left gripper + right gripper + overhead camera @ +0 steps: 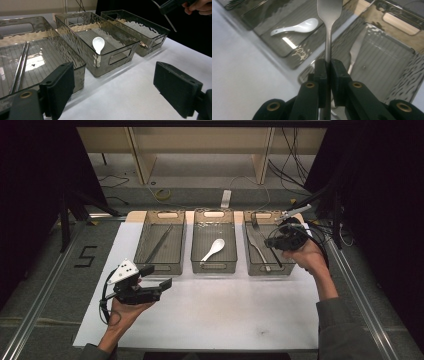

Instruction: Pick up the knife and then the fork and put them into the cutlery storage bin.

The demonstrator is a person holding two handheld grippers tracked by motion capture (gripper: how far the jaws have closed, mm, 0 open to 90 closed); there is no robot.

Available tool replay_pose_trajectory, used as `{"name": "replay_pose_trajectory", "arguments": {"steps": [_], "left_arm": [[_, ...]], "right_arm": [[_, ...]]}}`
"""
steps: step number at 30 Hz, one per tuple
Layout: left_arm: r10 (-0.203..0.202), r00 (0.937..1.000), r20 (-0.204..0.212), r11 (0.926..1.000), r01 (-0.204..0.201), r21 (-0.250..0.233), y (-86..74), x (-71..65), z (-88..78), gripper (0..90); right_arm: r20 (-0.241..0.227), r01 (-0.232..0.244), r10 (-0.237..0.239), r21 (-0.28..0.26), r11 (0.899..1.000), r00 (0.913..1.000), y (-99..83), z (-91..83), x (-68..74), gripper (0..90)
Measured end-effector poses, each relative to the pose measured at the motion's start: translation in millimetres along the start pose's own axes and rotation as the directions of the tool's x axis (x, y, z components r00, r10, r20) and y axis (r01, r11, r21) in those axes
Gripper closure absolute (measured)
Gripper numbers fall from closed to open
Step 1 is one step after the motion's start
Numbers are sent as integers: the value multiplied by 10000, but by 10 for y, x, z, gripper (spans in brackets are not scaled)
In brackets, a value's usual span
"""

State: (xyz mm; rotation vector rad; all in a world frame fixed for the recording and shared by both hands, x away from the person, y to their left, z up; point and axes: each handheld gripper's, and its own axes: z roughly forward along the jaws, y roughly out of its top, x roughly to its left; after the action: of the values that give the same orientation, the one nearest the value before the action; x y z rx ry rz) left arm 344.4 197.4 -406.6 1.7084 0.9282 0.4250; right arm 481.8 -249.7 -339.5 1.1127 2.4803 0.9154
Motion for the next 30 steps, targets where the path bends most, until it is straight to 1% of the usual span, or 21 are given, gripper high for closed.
{"name": "replay_pose_trajectory", "arguments": {"steps": [3,8,12,15,16,19,22,30], "left_arm": [[-20,10000,9,10000,20,-13,0,3,-1,168],[-38,10000,20,10000,38,-29,1,1,1,168],[-54,10000,6,10000,54,-80,2,4,-5,168],[-27,10000,-9,10000,27,-78,2,0,-7,168],[-23,10000,-3,10000,23,-86,4,-1,-7,168],[-35,10000,0,10000,35,-69,4,1,-2,167],[-19,10000,11,10000,19,-67,4,-1,-3,168],[-17,10000,-17,10000,16,-97,5,-1,-6,167]], "right_arm": [[131,-312,311,117,9994,9994,71,76,-113,847],[375,-835,824,274,9961,9959,143,215,-252,847],[580,-1239,1218,355,9917,9909,146,313,-333,847],[823,-1571,1532,430,9867,9848,135,371,-402,847],[924,-1588,1539,478,9861,9838,133,388,-414,847],[993,-1701,1640,572,9838,9815,127,432,-433,846],[1012,-1825,1768,498,9819,9790,126,456,-435,846],[960,-1828,1775,494,9819,9794,121,546,-397,846]]}}
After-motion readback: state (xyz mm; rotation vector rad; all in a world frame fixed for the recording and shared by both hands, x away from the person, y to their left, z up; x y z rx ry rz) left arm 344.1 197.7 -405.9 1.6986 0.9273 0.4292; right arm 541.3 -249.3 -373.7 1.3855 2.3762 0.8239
